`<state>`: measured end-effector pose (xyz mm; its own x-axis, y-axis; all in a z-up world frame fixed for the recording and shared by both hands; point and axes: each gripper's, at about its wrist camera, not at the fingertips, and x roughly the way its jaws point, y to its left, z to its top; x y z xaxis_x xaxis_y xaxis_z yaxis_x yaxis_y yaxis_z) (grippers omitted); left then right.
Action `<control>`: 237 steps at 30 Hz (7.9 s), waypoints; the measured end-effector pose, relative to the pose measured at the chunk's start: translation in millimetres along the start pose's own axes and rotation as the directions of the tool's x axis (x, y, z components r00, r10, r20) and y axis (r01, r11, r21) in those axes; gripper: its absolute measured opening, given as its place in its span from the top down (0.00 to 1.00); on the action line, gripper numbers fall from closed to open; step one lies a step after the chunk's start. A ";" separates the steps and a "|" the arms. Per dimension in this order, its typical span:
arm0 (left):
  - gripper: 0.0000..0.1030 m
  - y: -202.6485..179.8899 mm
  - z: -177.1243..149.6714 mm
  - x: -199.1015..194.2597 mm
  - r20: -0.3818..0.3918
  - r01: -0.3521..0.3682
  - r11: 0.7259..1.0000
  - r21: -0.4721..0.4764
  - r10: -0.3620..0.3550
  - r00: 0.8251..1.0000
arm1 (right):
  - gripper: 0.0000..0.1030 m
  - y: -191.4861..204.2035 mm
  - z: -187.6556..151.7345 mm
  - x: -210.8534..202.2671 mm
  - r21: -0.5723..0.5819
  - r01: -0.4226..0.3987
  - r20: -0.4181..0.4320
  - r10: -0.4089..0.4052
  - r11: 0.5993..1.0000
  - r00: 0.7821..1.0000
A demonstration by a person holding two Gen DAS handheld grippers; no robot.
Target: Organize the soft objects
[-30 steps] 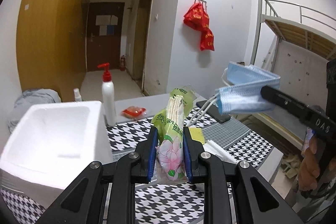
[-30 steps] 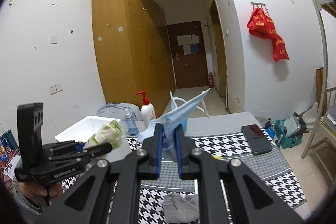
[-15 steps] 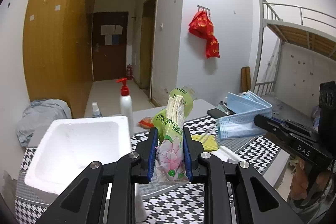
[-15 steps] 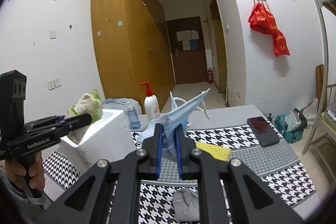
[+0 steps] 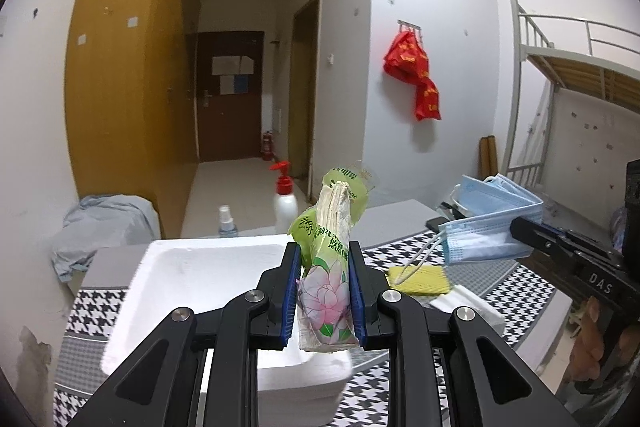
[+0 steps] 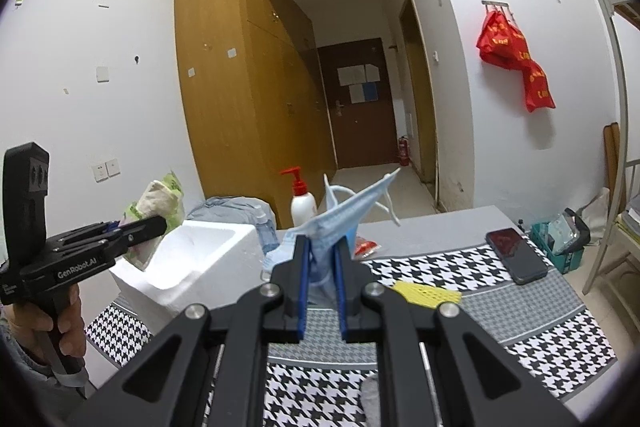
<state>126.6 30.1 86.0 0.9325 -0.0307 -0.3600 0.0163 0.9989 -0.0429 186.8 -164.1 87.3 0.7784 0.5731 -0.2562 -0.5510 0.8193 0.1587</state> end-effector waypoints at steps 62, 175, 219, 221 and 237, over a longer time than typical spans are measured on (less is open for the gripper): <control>0.01 96.4 -23.4 -35.2 0.021 -0.326 0.935 -0.135 0.332 0.943 | 0.86 89.7 11.2 49.1 -0.090 -0.208 -0.006 0.208 0.974 0.978; 0.01 -4.5 -117.3 -25.3 0.050 -0.080 0.996 -0.026 0.081 0.995 | 0.27 23.9 -87.6 21.6 -0.009 0.056 -0.064 -0.057 0.998 0.996; 0.01 -128.0 -119.5 53.9 -0.156 0.245 0.964 0.100 -0.228 0.961 | 0.28 -110.0 -115.2 -28.4 0.083 0.339 -0.142 -0.326 0.937 0.935; 0.01 -132.3 -122.6 58.8 -0.170 0.253 0.963 0.096 -0.235 0.957 | 0.28 -115.2 -116.5 -25.4 0.087 0.346 -0.156 -0.330 0.934 0.931; 0.01 -156.8 -129.3 98.8 -0.290 0.261 0.962 0.075 -0.229 0.929 | 0.27 -140.1 -121.4 -20.2 0.133 0.326 -0.186 -0.299 0.936 0.936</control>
<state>169.5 -134.0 -63.4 0.7579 -0.2676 -0.5949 0.2862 0.9559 -0.0654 211.7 -292.6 -45.5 0.8373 0.2881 -0.4647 -0.2225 0.9559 0.1917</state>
